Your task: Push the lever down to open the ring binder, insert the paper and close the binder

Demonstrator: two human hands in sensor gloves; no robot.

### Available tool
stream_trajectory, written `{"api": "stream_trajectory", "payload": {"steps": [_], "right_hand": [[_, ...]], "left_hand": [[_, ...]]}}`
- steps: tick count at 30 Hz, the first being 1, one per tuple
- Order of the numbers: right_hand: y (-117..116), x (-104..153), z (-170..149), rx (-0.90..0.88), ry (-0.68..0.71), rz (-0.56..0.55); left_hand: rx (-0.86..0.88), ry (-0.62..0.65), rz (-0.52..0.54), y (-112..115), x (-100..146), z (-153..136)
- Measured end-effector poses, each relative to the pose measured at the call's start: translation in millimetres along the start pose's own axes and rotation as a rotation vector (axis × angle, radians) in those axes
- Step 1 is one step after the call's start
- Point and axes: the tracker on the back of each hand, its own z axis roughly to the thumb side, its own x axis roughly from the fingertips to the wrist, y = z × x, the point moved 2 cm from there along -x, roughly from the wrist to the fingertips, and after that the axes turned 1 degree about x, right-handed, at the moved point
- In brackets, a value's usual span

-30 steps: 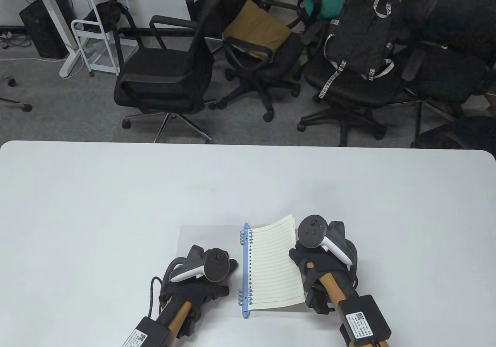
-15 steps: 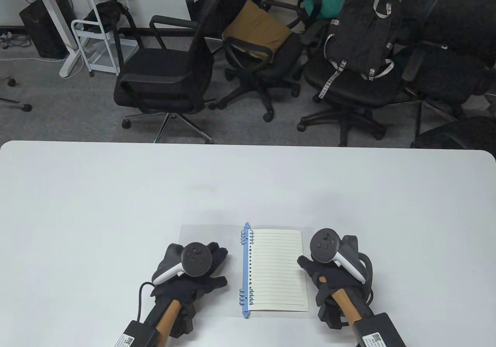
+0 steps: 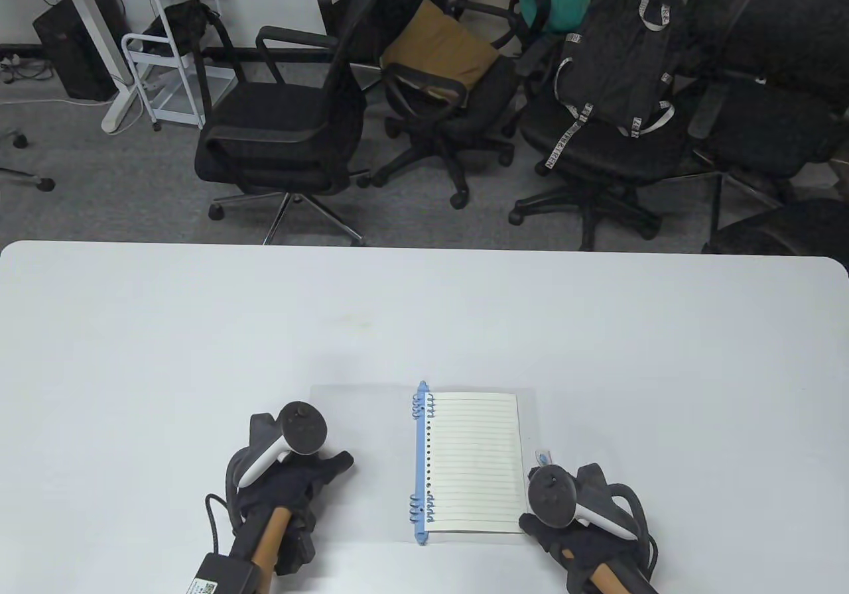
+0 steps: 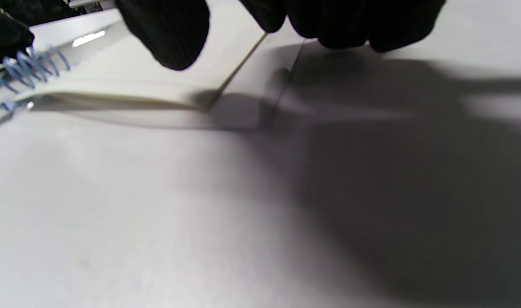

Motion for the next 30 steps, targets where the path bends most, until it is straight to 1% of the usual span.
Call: {"api": "stream_trajectory", "payload": {"steps": [2, 5, 9, 12, 14, 19, 22, 23, 24, 26, 27, 30], "right_hand": [[-3.1, -0.3, 1.8, 0.008, 0.003, 0.001], [-6.3, -0.4, 6.0, 0.061, -0.001, 0.001], [-8.5, -0.6, 9.6, 0.081, -0.008, 0.002], [-7.5, -1.3, 8.7, 0.066, -0.006, 0.009], [-6.5, -1.6, 7.3, 0.043, -0.004, 0.012], [-5.1, -2.4, 5.4, 0.028, -0.002, 0.015], [-4.2, -2.8, 2.5, -0.003, 0.003, 0.020], [-4.1, -2.9, 1.6, -0.009, 0.005, 0.021], [-4.0, -2.9, 1.1, -0.011, 0.007, 0.023], [-3.9, -2.9, 0.7, -0.012, 0.007, 0.024], [-3.8, -2.9, 0.7, -0.015, 0.007, 0.024], [-3.9, -3.0, 0.2, -0.019, 0.010, 0.025]], "left_hand": [[0.014, -0.003, 0.017, -1.6, 0.4, 1.7], [0.091, 0.014, 0.012, -2.0, 0.9, 2.0], [0.130, 0.040, 0.009, -2.3, 0.9, 1.9], [0.170, 0.066, 0.009, -1.3, 0.2, 4.3], [0.185, 0.085, -0.010, 0.0, -0.9, 6.0], [0.323, 0.130, -0.005, 0.4, -1.4, 8.0], [0.437, 0.207, -0.050, 4.3, -0.8, 14.0], [0.495, 0.254, -0.072, 6.4, -0.5, 17.9], [0.584, 0.324, -0.098, 10.2, -1.2, 22.6], [0.772, 0.417, -0.134, 19.9, -2.7, 31.5], [0.841, 0.462, -0.121, 23.0, -2.8, 36.1], [0.923, 0.552, -0.015, 22.6, 0.4, 44.3]]}}
